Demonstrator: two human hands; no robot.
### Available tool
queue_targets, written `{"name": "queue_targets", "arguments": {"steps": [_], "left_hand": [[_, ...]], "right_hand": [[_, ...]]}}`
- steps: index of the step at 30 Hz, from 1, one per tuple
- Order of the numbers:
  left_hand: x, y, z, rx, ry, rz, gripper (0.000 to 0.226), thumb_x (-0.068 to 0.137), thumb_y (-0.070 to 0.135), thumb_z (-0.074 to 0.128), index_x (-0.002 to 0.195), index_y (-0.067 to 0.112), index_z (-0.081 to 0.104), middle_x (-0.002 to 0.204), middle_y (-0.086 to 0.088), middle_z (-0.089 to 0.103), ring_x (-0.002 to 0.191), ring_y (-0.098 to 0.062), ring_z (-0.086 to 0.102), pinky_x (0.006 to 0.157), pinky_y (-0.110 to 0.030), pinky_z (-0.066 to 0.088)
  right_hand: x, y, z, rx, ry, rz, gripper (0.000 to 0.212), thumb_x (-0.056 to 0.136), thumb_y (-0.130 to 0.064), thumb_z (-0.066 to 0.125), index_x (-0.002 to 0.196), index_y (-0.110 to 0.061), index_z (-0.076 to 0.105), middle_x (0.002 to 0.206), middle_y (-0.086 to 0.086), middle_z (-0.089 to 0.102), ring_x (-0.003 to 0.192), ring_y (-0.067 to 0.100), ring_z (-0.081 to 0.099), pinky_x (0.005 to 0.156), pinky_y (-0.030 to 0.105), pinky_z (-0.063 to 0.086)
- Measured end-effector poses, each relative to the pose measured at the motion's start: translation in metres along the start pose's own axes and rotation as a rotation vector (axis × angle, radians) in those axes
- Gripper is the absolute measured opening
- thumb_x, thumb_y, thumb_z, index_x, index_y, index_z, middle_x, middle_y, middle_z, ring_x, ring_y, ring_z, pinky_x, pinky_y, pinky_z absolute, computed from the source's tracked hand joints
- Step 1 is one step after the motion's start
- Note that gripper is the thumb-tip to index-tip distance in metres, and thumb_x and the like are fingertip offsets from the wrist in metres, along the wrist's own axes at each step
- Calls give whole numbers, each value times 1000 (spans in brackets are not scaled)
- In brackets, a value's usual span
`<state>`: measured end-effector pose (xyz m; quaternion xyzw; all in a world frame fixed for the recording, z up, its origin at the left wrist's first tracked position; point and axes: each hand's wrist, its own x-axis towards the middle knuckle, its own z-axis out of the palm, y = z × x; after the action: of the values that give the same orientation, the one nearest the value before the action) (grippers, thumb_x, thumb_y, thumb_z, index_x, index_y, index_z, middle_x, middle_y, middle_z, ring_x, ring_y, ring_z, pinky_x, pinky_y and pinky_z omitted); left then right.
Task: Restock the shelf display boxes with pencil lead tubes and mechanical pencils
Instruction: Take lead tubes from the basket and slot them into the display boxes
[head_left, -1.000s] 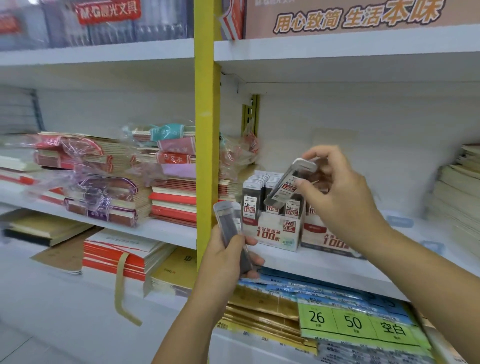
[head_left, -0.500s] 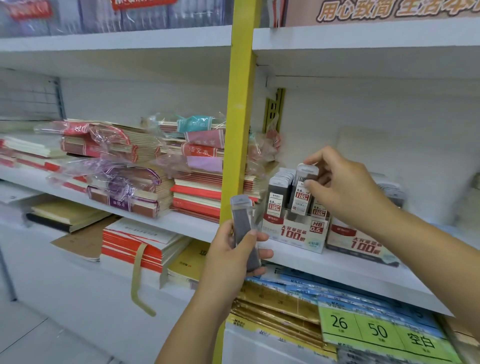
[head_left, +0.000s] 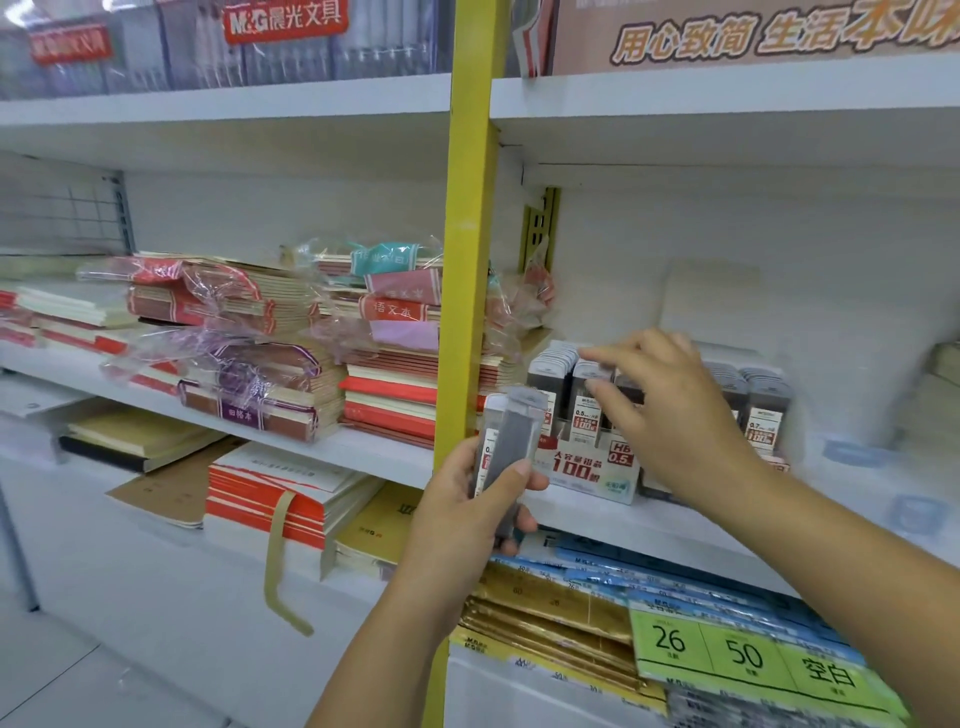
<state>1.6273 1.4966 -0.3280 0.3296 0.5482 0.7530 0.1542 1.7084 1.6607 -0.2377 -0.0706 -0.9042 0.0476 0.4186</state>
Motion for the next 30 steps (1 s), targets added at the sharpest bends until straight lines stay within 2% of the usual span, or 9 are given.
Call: {"name": "queue_targets", "arguments": {"steps": [3,6,10,14,16,18,22,27,30], "left_hand": [[-3,2,4,35,-54,18,20,98,29,63,111,43,64,94,0,76,63,-10,60,53,-21,48],[-5,3,6,61,-75,24,20,97,28,64,111,43,64,94,-1,76,63,-9,59,53,-21,47],[-8,3,7,127,-90,-8,21,92,38,69,108,49,62,98,3,75,68,-4,61,60,-20,48],[-11,3,7,133,-107,-68,42,70,62,73,109,54,61,102,9,73,71,3,62,69,-24,48],[-11,3,7,118,-111,-96,44,73,60,76,114,53,61,99,17,73,71,6,63,69,-25,48],[-12,2,8,84,-106,-119,40,81,50,76,118,51,61,99,16,73,73,2,65,68,-22,50],[-11,0,9,86,-72,-113,34,90,32,73,117,50,62,97,13,74,69,3,63,65,-18,49],[-10,-2,11,105,-58,-90,29,92,32,70,114,49,63,95,13,74,68,1,62,64,-19,50],[-8,-2,13,81,-22,-125,18,97,40,60,113,49,62,93,17,74,71,0,65,65,-19,52]], "right_hand": [[-16,-16,2,568,-180,155,34,92,-27,61,120,-45,55,94,-16,62,65,4,59,55,14,46],[-23,-20,5,800,-279,303,38,90,-11,66,113,-41,59,97,-7,66,59,13,65,52,21,48],[-29,-15,1,865,-270,368,15,86,-19,70,100,-17,64,80,-1,72,66,14,68,60,23,56],[-34,-8,-2,884,-244,399,10,90,-20,65,97,-14,62,81,0,73,65,7,67,53,12,47],[-36,-3,-4,895,-255,419,11,91,-13,62,101,-17,63,91,-3,73,68,2,67,52,8,44],[-38,1,-6,908,-284,421,24,91,-2,58,106,-21,62,98,-11,73,77,-4,67,54,7,46],[-41,6,-6,966,-273,453,37,88,5,60,112,-24,58,101,-11,74,93,3,69,65,14,53],[-44,11,-3,1023,-267,504,29,88,-4,66,111,-20,59,95,4,76,86,23,73,69,25,59],[-38,7,-7,964,-211,451,29,88,-4,65,108,-24,58,93,1,76,80,21,73,65,27,59]]}}
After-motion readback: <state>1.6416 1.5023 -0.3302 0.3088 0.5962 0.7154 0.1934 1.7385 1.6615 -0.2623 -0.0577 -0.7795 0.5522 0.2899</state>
